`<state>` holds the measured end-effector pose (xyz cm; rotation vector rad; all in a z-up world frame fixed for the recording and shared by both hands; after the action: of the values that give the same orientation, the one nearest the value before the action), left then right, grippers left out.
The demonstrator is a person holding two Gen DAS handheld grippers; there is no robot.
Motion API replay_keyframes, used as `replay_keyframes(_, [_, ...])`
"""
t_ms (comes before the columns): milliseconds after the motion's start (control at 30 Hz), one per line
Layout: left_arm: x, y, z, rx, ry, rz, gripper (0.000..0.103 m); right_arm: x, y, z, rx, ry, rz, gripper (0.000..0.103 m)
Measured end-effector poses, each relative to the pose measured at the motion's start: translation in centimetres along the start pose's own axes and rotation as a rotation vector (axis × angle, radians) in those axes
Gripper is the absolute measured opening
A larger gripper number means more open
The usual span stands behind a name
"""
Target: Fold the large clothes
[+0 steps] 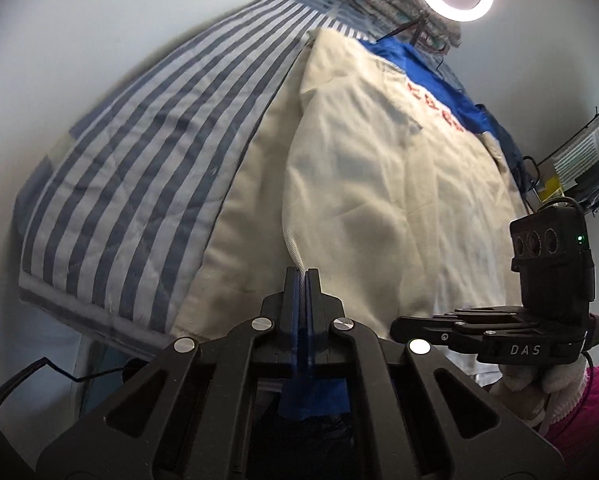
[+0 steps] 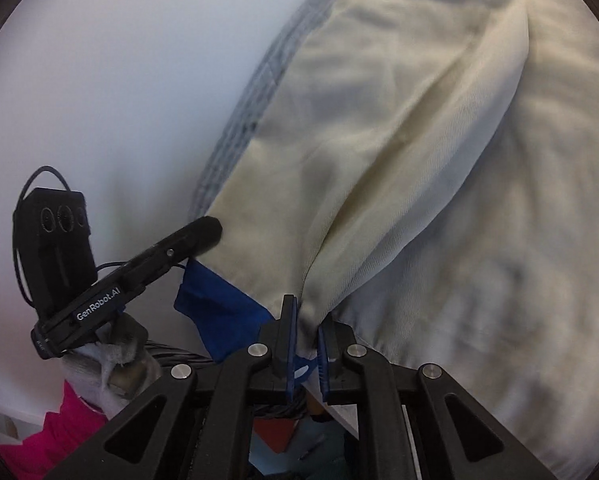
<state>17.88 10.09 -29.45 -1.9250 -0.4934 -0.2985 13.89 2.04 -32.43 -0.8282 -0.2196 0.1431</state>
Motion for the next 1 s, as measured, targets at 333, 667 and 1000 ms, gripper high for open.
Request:
replay_keyframes(333, [-0.7, -1.5, 1.9, -0.061, -0.052, -0.035, 0.000, 2.2, -6.6, 3.5, -0.112, -0.190, -0.059, 0.023])
replay_keyframes(667, [-1.6, 0.4, 1.0, -0.024, -0.024, 0.008, 0.004, 17.1, -7.0, 5.4, -0.267, -0.200, -0.225, 0.032])
replay_keyframes(1000, [-1.2, -1.3, 2.3, -0.021, -0.033, -0.022, 0.003, 28.9, 0.3, 2.7, -0.500, -0.124, -0.201, 0.032])
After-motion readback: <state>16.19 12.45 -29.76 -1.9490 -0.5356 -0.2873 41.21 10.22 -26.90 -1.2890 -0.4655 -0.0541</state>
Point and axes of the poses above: each gripper's, at about its wrist camera, not at the fingertips, and y roughly the way its jaws point, z to its left, x to its top, the point moved 10 cm from there along y, roughly the way its jaws point, and after that the axes turned 2 degrees about y, right-handed, at the moved point
